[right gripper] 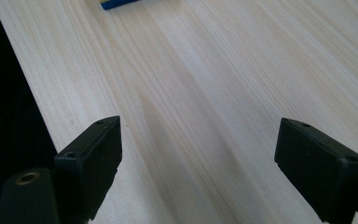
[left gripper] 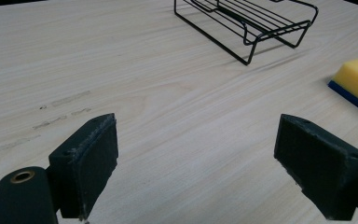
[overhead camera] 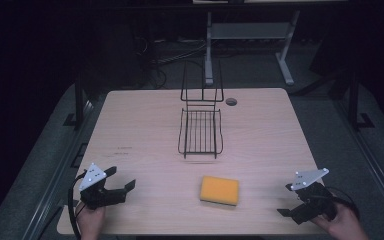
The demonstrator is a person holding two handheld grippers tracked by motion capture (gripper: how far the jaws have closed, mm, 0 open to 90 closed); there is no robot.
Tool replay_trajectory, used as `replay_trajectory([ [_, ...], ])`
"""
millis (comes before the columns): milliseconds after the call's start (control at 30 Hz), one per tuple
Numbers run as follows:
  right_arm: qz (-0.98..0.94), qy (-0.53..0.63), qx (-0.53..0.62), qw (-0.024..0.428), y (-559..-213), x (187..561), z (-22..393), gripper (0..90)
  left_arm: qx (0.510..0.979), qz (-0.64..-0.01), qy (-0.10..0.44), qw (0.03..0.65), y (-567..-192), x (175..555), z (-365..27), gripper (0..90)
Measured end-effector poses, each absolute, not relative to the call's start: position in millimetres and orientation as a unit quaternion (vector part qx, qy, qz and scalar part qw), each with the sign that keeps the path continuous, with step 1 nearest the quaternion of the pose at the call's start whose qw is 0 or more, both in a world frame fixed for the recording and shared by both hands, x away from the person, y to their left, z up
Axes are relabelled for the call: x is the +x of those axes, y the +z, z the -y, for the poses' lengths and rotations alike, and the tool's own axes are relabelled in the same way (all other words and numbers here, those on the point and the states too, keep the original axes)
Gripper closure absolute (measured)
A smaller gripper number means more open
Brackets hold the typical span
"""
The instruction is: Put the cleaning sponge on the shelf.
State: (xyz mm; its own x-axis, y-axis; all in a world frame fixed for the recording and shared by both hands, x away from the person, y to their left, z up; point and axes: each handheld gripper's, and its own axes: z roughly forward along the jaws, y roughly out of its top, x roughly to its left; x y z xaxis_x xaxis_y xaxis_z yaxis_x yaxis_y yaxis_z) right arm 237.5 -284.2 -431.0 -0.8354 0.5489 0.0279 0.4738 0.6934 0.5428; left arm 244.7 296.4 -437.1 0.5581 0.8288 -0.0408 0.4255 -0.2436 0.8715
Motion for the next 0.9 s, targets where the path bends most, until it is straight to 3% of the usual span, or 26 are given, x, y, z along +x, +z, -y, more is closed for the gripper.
replay_trajectory([
  [900, -0.939, 0.256, 0.225, 0.047, -418.2, 252.6, 245.9, 14.6, 0.755, -0.414, 0.221, 0.459, -436.5, 242.5, -297.9, 12.8],
])
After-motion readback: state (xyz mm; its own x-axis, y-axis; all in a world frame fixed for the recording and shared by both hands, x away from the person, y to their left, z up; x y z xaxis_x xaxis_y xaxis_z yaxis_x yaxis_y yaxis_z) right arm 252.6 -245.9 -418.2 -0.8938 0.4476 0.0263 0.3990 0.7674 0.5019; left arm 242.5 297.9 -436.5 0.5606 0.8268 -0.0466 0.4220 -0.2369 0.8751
